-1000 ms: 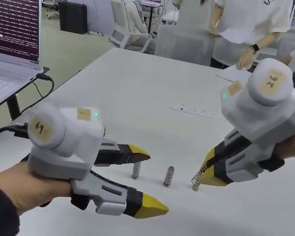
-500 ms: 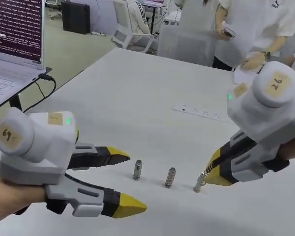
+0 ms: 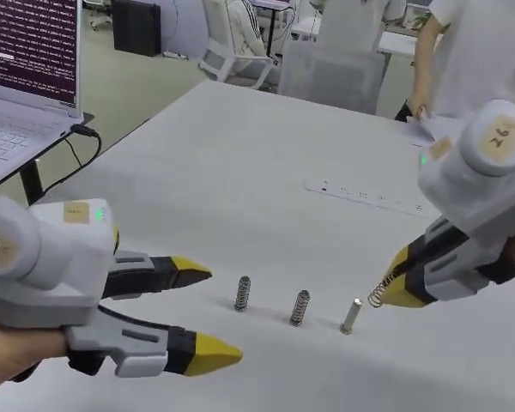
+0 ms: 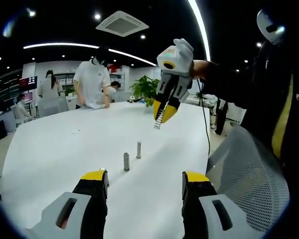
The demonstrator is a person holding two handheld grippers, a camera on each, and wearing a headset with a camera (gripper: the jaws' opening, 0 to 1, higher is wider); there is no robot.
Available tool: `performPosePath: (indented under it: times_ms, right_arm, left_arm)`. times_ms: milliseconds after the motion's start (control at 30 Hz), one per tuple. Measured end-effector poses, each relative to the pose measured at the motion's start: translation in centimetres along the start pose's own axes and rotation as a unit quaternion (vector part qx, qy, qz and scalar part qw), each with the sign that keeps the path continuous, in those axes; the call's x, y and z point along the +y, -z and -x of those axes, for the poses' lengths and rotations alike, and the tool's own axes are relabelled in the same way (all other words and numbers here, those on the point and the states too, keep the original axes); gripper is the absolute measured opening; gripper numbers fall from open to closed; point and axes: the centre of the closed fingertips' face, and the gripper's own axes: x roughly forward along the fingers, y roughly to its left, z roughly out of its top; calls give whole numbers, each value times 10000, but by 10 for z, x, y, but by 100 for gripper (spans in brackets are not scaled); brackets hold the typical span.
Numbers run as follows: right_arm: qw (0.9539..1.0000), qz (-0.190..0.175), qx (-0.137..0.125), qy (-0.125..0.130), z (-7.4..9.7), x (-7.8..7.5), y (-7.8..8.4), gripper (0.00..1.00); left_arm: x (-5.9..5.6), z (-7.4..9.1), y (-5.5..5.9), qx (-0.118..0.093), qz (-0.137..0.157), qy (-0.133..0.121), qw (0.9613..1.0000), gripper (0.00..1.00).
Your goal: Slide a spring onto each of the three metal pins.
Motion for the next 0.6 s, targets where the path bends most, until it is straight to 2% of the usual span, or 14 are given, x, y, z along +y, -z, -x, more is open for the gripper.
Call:
performPosePath:
  times_ms: [233, 600]
  right_arm:
    - [9999, -44, 127, 23, -7, -13, 4, 8]
    - [9996, -121, 233, -110, -24, -29, 1, 8]
  left_arm:
    - [-1, -1, 2, 26, -12, 12, 10000, 56]
    - [-1, -1, 2, 12, -14, 3, 10000, 55]
